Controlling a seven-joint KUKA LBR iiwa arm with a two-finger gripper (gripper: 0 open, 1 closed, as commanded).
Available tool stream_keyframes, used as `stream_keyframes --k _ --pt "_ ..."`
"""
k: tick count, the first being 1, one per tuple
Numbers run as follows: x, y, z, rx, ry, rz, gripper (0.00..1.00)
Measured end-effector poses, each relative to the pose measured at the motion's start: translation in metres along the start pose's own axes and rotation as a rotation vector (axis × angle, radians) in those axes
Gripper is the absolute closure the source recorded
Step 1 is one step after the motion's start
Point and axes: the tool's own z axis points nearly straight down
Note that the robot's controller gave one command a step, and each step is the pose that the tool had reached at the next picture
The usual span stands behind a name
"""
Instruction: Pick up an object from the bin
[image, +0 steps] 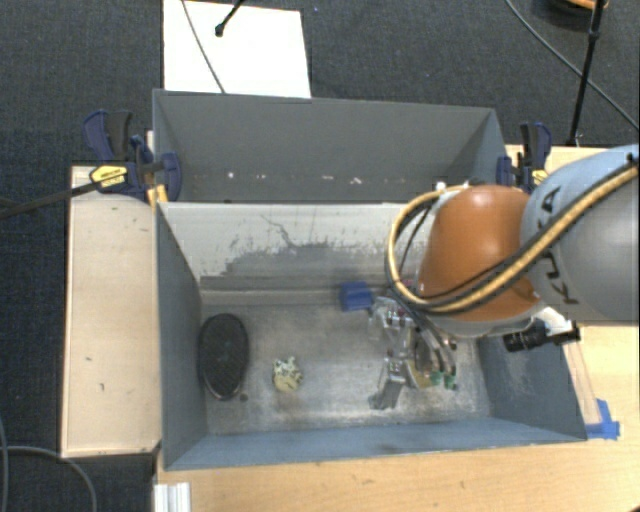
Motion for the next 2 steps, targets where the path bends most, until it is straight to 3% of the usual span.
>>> stream_keyframes --k 1,2 --pt "0.0 0.0 0.0 0.0 0.0 0.001 1.0" --pt "-0.002 0.0 0.019 0.002 0.007 0.093 1.0"
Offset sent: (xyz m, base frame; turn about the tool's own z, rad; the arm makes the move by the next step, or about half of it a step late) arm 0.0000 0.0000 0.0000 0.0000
